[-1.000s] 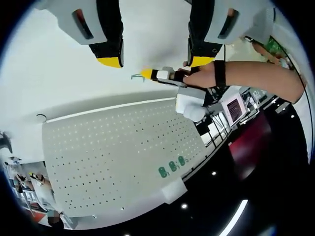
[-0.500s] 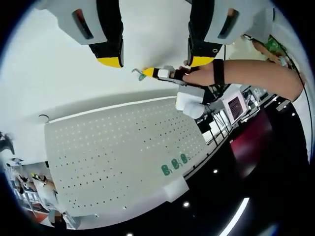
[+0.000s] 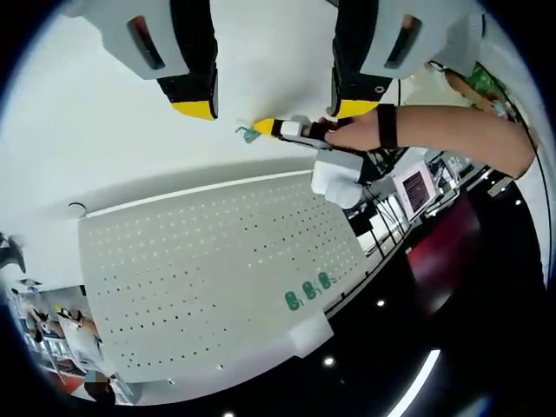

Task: Insert the hook assembly into the mounting plate slot until the hook locks in place.

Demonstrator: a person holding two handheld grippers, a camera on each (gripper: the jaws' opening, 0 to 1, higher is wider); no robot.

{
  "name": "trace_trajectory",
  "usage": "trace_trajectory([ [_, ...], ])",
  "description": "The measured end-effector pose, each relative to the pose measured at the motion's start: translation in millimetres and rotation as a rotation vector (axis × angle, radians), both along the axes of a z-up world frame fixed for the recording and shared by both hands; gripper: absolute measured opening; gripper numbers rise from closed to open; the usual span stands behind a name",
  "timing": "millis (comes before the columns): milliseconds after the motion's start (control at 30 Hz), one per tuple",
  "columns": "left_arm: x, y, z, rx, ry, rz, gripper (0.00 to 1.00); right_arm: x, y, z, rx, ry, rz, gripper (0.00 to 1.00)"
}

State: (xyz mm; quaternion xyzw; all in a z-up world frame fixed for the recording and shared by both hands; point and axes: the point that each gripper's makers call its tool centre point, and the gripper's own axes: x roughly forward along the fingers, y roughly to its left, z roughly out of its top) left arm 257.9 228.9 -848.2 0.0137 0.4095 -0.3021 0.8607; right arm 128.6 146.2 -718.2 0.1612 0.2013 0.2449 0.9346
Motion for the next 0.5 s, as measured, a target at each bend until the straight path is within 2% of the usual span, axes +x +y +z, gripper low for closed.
trace_trajectory([
  [233, 0.1, -2, 9.7, -0.025, -0.023, -0.005, 0.04, 0, 3, 1.5, 0.003, 0.000, 0.010, 0.53],
  [500, -8.8, -6, 22.1, -0.064, -0.043, -0.011, 0.03, 3, 4, 7.5, 0.005, -0.015, 0.013, 0.53],
])
